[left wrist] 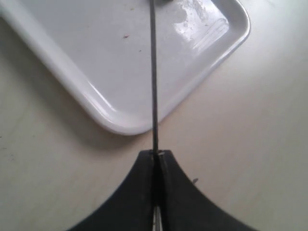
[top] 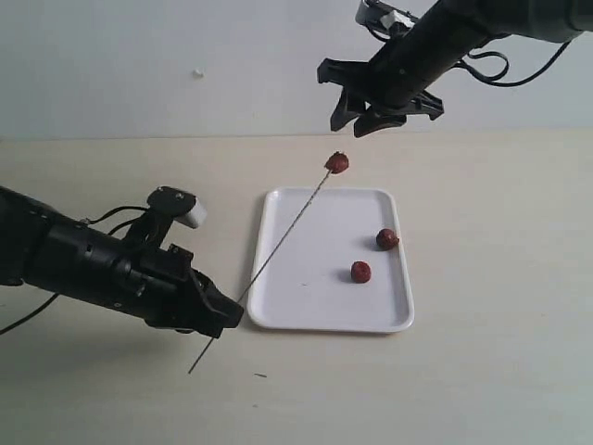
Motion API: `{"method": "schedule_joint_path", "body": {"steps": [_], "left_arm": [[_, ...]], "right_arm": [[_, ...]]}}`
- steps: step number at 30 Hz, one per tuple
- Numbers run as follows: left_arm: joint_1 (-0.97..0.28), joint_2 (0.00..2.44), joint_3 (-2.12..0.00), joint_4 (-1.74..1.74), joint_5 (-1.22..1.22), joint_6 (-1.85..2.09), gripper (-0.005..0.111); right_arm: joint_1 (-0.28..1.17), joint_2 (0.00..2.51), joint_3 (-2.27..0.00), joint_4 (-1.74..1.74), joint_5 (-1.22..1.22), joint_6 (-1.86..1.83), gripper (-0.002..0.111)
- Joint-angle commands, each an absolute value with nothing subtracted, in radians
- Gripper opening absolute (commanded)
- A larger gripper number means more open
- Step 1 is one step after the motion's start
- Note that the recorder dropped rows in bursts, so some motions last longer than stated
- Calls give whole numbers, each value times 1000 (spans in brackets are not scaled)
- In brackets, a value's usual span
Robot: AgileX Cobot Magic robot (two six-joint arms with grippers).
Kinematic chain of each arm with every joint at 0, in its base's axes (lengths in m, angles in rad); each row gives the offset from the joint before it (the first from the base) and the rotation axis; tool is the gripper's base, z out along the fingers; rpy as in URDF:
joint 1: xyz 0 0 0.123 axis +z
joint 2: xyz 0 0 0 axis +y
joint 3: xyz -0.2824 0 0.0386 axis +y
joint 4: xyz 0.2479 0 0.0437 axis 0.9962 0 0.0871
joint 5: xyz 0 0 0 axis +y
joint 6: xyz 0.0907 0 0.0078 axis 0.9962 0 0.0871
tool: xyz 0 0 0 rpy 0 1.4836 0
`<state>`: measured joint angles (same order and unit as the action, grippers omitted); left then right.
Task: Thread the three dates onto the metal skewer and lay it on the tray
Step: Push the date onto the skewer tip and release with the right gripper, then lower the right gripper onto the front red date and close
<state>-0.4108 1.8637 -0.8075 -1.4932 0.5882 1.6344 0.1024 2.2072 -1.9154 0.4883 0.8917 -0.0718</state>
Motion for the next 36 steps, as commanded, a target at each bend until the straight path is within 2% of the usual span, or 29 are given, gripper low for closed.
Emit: {"method": "schedule_joint_path", "body": {"steps": [1,5,8,12,18,27,32,36], "left_arm": [[-408,1854,-803,-1416,589,1587,0],[-406,1844,-803,-1416,524,1571,0],[-406,1836,-803,-1408,467,1532,0],[-390,1825,-800,-1404,464,1505,0],[-352,1792,-764,-1414,459,1502,0],[-304,1762,-744,-1424,457,1498,0],[-304,1762,-744,-1424,457,1498,0],[-304,1762,-744,-1424,465,1498,0]], "right_arm": [[81,2153,-1912,326,948,-114,39],[68,2138,-1912,134,1091,-146,39],[68,2144,-1910,139,1221,-276,39],[81,2156,-1897,304,1221,-441,39],[141,2172,-1880,200,1221,-473,43],[227,2170,-1731,182,1221,-899,44],[227,2170,-1693,217,1221,-1002,60],[227,2178,-1691,243,1221,-1118,61]]}}
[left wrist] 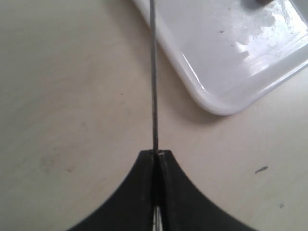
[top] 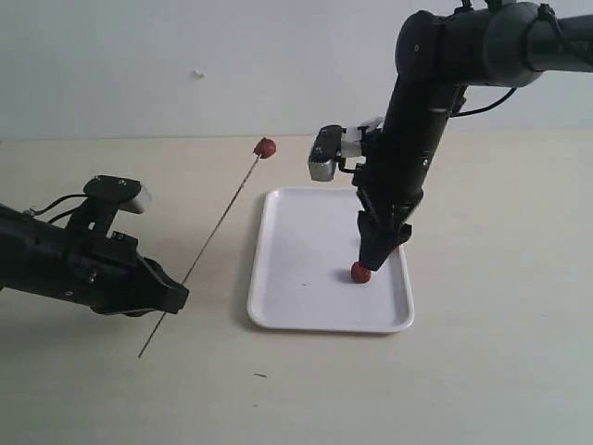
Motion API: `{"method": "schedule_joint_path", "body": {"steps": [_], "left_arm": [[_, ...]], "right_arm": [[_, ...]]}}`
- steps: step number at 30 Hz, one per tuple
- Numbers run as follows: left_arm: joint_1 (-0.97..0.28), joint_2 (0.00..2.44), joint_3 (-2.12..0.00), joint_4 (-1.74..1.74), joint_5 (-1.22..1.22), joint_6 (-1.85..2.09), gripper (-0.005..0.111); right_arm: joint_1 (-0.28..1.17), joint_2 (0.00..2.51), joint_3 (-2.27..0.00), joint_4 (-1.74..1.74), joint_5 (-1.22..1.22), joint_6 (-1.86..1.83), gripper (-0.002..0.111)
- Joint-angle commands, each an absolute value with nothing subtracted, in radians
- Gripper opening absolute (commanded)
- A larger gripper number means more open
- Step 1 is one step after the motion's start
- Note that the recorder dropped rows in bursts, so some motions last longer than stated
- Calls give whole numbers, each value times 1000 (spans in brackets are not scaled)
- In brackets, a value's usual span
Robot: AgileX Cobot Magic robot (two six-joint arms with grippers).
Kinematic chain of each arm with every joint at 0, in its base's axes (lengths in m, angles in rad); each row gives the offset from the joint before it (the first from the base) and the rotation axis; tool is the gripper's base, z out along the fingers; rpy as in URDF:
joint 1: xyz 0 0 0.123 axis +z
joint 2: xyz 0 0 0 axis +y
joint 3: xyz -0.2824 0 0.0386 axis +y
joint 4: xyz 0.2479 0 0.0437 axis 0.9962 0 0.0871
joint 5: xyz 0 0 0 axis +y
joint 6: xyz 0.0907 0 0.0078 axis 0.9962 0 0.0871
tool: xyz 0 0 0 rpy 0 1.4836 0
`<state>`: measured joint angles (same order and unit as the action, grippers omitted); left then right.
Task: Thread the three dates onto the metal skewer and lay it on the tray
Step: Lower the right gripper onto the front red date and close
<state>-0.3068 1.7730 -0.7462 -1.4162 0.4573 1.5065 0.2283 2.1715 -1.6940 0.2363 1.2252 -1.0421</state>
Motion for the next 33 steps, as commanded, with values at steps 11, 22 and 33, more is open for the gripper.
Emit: {"method": "schedule_joint_path", "body": {"steps": [11,22,33], "left_arm": [[-304,1762,-744,-1424,465,1498,0],[-304,1762,-744,-1435,464,1505,0],[-304,1762,-744,-1435,466,1505,0]], "right_arm": [[227,2263,-1691,201,1122,-1251,61],[267,2271,-1691,117,1067,-1165,61],[267,2271,-1604,92,1042,-1149,61]]}}
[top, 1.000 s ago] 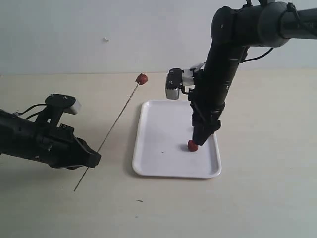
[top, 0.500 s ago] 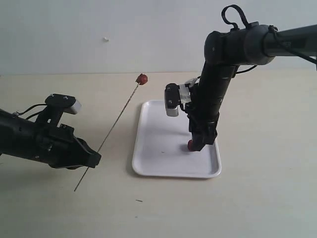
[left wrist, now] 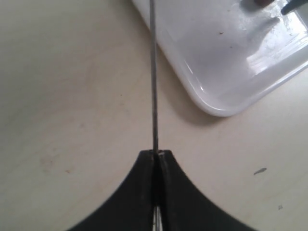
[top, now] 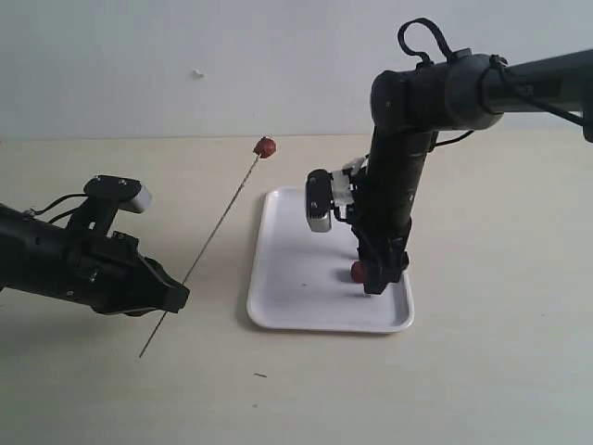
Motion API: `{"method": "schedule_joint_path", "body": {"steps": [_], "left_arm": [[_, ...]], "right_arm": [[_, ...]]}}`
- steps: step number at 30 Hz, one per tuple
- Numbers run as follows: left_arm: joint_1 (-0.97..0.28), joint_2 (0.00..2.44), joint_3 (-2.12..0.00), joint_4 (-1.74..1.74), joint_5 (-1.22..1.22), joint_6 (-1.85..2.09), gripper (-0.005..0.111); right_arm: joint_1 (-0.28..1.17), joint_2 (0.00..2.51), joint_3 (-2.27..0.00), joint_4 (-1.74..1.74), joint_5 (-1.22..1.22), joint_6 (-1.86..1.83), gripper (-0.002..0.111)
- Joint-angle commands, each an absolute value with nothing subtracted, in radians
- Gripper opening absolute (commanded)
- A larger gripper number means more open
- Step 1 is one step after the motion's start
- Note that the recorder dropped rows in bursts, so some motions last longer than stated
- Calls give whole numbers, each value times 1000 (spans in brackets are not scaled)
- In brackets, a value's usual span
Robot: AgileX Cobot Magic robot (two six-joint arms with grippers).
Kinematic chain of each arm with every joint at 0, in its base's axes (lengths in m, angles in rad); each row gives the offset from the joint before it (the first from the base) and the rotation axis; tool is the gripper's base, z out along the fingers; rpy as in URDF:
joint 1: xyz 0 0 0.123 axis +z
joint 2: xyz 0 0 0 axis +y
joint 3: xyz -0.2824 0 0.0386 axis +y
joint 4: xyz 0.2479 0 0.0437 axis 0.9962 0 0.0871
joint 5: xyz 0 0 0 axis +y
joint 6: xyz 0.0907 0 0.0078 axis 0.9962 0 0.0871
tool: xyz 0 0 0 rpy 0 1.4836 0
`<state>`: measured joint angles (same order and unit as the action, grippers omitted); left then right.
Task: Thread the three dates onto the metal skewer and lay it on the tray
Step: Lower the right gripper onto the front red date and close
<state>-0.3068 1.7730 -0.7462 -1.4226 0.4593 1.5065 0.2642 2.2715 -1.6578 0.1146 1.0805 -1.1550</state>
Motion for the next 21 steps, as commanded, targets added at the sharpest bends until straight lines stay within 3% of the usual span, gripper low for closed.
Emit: {"method": "schedule_joint_path", "body": {"steps": [1,21], "left_arm": [[-304,1762,-744,-1435,466,1505,0],[-304,1762,-744,-1448,472,1509,0]], "right_arm": [[267,2271,-1591,90,1024,-1152,61],[279,2271,-1572,129,920,-1142,61]]}}
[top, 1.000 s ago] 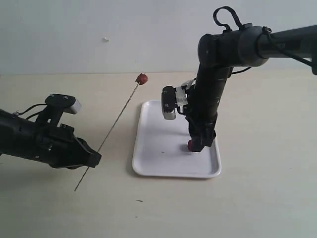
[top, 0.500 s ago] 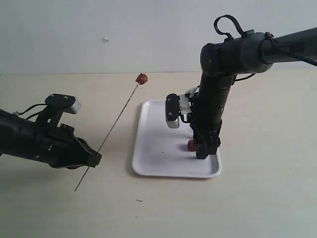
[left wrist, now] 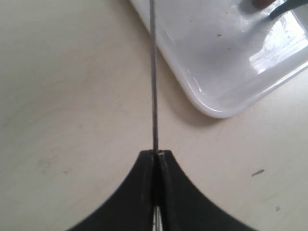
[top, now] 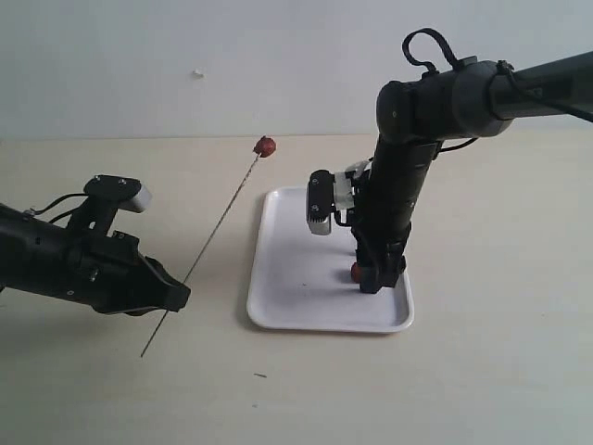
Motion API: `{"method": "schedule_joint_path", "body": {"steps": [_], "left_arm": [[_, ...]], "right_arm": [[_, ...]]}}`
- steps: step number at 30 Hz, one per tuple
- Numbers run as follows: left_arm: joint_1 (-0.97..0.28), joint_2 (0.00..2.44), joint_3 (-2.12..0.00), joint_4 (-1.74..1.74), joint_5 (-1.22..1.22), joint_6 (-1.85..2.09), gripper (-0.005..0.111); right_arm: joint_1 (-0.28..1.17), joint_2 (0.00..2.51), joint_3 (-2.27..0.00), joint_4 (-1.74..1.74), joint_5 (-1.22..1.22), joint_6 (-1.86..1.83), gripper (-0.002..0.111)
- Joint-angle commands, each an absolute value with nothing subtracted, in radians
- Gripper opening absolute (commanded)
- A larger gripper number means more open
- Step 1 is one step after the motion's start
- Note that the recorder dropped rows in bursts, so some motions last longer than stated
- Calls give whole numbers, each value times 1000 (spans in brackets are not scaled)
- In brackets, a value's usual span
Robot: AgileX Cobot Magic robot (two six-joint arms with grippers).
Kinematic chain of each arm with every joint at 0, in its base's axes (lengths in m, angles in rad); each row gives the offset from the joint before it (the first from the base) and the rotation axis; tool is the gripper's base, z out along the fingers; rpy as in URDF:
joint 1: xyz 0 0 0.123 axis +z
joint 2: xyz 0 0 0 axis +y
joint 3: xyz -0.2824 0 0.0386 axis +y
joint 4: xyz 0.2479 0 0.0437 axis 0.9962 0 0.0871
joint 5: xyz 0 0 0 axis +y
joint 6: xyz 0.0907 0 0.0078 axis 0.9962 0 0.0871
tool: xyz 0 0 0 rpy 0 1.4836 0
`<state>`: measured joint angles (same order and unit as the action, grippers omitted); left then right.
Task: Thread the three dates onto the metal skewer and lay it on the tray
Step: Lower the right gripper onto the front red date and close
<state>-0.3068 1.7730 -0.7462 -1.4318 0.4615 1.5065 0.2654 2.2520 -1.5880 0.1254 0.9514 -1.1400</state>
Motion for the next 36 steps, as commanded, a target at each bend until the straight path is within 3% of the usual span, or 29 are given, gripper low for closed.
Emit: {"method": "schedule_joint_path", "body": {"steps": [1,5,14,36], "left_arm": [[-304,1762,-744,-1448,472,1509,0],[-304,1762,-744,-1448,472,1509,0],[-304,1762,-744,-1448,487,1509,0],[-304,1762,-744,-1446,487,1518,0]], "right_arm": [[284,2271,-1572,129,920,-1142,61],[290,2271,-1572,111,918,-1138,59],[290,2271,-1572,93,916,-1114,40],[290,2271,-1572,96,965,-1018,31]]}}
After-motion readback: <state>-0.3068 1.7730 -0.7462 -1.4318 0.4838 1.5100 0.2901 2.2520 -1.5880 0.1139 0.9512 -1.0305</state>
